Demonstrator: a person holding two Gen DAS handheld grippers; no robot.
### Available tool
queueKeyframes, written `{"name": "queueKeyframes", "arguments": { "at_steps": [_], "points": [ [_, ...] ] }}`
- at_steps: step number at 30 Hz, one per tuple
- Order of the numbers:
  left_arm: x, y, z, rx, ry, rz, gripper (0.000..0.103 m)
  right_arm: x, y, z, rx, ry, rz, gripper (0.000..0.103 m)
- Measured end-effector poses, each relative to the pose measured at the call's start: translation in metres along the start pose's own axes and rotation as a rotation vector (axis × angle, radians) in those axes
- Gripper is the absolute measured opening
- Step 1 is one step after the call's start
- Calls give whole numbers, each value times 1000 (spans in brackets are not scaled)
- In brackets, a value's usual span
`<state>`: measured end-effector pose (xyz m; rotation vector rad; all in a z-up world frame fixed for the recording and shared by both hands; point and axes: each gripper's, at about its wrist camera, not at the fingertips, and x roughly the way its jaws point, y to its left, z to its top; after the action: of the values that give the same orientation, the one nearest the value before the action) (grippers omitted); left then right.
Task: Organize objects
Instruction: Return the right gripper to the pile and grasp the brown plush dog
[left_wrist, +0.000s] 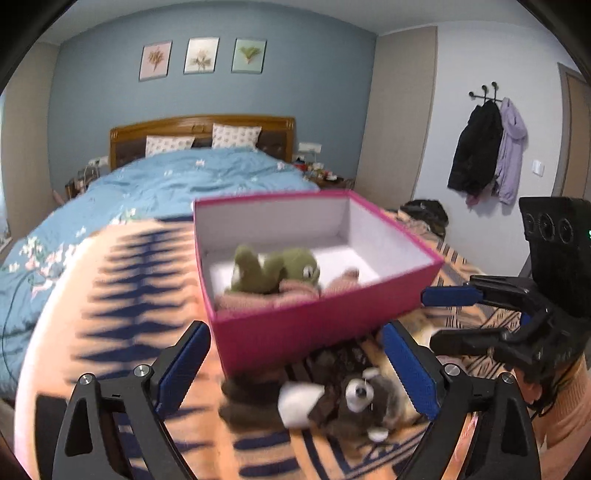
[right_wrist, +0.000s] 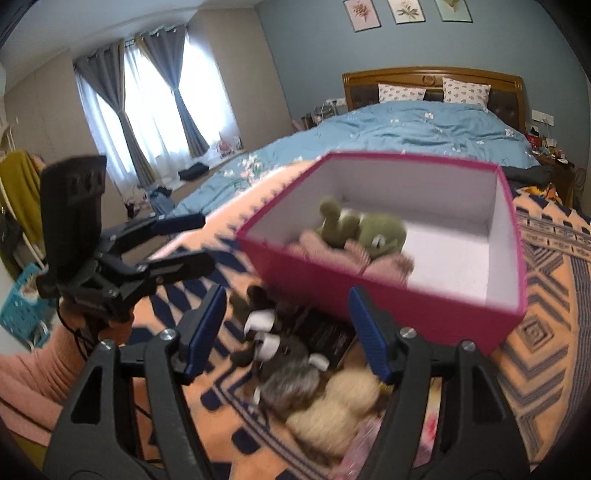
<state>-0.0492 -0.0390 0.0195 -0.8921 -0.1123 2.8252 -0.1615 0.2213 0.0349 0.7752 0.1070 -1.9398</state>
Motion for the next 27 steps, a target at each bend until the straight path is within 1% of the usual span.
{"name": "queueKeyframes", "arguments": {
  "at_steps": [3,7,8,10,15,19,21,23,27],
  "points": [
    [5,3,-15,-12,31,32,96,11,5,-19,-20,42,-23,70],
    [9,11,-32,-47,67,13,96,32,10,-41,-29,109,-63,70],
    [8,12,-35,-51,71,15,96,36,9,-47,-27,126,-59,70],
    [7,13,-41,-55,74,25,96,43,11,-54,-37,147,-82,70],
    [10,19,-53,-81,99,15,96,58,14,-64,-44,175,-109,70],
    [15,17,-58,-77,119,13,96,71,16,-70,-62,189,-157,70],
    [16,15,-60,-67,123,12,96,71,16,-71,-66,178,-166,67],
    [18,14,-62,-70,129,2,96,68,12,-70,-52,167,-151,55],
    [22,11,-64,-68,140,-11,96,60,9,-64,-40,151,-130,51]
  ]
}}
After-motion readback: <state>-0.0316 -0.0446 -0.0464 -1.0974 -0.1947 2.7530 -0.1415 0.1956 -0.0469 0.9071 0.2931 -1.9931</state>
